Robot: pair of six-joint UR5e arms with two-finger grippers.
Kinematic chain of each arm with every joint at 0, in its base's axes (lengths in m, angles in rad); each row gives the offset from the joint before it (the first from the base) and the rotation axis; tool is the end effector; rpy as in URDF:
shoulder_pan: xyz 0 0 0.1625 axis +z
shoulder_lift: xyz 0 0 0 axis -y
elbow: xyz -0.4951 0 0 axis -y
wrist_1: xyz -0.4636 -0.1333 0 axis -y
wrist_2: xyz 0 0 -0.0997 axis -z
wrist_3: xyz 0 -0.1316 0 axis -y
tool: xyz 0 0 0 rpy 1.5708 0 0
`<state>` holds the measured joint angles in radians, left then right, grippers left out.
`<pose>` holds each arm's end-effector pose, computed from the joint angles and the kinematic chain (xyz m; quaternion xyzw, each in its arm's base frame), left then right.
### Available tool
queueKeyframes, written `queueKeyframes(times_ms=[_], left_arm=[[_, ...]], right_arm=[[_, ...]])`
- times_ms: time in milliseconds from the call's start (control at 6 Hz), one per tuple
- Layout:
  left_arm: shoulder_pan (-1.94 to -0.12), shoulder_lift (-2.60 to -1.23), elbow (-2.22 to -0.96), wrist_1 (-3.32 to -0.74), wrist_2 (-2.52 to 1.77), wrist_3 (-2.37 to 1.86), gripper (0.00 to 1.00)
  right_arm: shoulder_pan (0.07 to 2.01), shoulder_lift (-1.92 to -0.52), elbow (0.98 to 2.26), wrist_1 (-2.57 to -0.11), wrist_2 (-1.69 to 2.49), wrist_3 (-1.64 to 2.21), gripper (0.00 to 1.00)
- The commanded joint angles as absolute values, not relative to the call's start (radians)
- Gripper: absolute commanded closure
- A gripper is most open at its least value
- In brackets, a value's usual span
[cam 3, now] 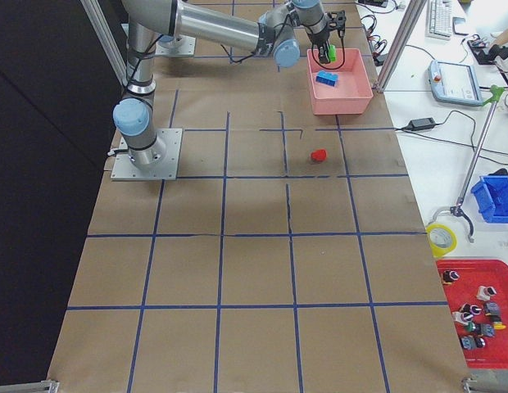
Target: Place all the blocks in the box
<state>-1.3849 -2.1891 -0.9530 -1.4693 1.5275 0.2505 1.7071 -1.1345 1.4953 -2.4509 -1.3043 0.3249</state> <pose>0.0229 -0.8739 0.4449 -0.0333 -0.9979 0.0539 0.0102 0.2741 -0.7624 0.3868 0.0562 0.9569 -0.2184 0.1832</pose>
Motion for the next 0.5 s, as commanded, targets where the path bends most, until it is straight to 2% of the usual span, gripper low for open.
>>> queueKeyframes(times_ms=[0,167,333], left_arm=[[-1.197,-2.087,-1.122,-1.477,1.525,0.578,0.0],[-1.111,-2.036,-1.216,-1.471,1.534,0.713,0.01],[-1.05,-2.011,-1.311,-1.442,1.537,0.853,0.01]], right_arm=[[1.75,-0.989,1.402,-2.526,-1.295,0.344,0.95],[1.756,-0.973,1.402,-2.549,-1.295,0.345,0.82],[1.756,-0.98,1.42,-2.542,-1.295,0.339,0.02]])
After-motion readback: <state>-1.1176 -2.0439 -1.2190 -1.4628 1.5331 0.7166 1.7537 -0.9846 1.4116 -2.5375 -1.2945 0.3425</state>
